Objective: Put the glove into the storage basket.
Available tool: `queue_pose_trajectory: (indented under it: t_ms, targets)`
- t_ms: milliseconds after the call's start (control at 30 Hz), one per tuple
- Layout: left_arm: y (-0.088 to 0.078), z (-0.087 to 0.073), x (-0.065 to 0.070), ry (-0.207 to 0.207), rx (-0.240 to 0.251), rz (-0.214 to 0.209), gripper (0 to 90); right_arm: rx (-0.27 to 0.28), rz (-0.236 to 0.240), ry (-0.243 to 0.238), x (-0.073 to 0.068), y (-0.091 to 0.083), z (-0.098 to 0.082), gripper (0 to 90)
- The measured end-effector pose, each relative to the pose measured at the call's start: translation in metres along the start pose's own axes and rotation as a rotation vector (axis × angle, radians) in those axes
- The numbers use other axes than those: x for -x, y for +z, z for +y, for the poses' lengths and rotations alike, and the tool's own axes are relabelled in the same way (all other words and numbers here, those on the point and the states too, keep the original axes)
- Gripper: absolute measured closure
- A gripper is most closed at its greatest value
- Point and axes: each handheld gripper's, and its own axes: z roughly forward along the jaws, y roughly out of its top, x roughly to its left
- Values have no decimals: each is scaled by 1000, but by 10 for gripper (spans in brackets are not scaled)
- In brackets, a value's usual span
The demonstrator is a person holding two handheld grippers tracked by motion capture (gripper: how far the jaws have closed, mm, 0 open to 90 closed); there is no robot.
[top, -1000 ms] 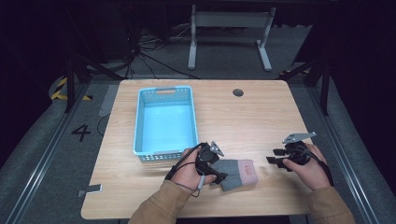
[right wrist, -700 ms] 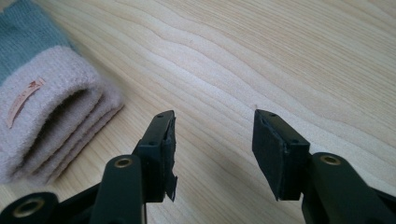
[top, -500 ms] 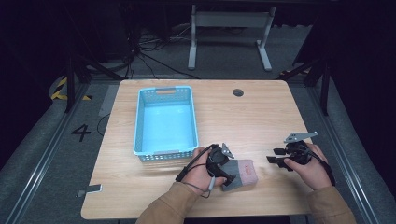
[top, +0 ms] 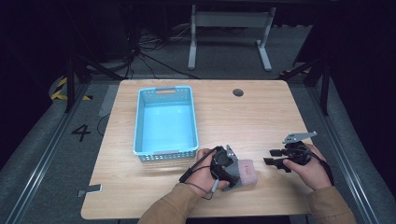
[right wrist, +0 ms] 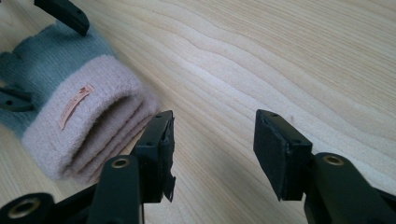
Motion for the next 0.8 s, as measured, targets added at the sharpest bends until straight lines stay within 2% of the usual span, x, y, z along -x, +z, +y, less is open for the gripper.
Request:
queue_pose_trajectory:
  t_ms: [200,500,667,800]
  targets:
    - [4,-2,1,-7,-5,0,150,1,2,3,0,0,0,485]
    - [8,-3,5,11,-18,7,108,2,-2,5,-1,0,0,485]
    - [9,-3,6,19,-17,17,110,6,-5,8,-1,0,0,478]
    - [8,-3,5,12,-19,23,153,12,-6,5,-1,-1,1,477]
